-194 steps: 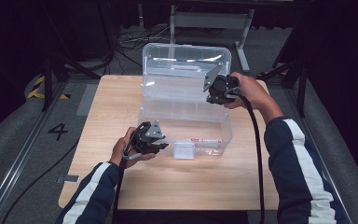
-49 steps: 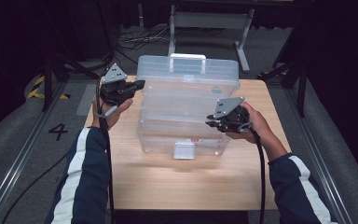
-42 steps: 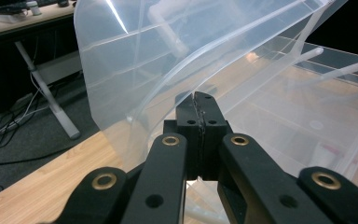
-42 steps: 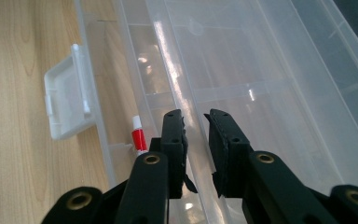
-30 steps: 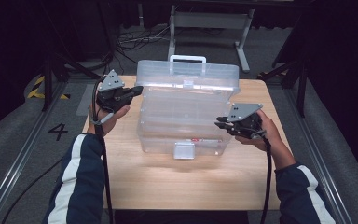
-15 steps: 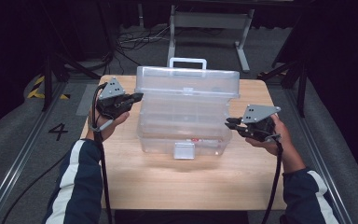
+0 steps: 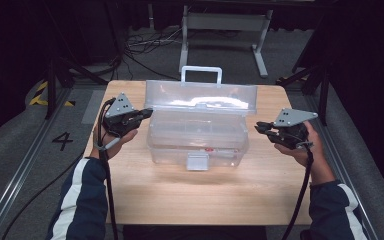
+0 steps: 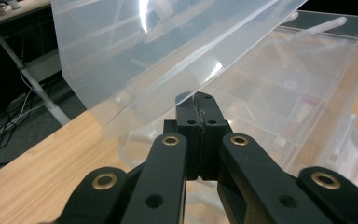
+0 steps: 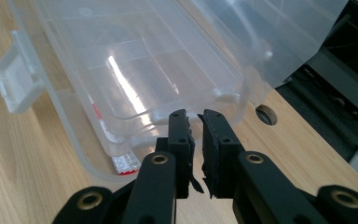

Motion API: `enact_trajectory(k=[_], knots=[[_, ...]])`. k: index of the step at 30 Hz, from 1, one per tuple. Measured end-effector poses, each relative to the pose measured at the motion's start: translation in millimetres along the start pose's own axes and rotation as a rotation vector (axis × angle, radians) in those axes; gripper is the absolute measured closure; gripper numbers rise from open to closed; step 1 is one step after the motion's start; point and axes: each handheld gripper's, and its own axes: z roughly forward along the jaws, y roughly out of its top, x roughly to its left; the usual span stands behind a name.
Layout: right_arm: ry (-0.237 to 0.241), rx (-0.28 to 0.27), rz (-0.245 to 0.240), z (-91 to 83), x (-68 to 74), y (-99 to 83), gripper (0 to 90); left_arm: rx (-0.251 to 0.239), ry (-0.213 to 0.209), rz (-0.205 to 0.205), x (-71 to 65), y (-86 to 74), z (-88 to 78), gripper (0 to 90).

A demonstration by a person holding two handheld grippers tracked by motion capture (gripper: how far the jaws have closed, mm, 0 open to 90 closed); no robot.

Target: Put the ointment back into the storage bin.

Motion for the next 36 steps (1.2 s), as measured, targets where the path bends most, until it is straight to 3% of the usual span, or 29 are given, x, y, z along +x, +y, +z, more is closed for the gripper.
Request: enact_trajectory(k=[24, 36], knots=[[-0.008, -0.006, 0.018, 2.7, 3.2, -5.9, 82.1, 0.038, -0.014, 0.012, -13.8, -24.0, -2.4, 90.0], [0.014, -0.003, 0.011, 2.3, 8.4, -7.9, 80.8, 0.067, -0.007, 0.024, -19.2, -30.8, -3.6, 90.0]])
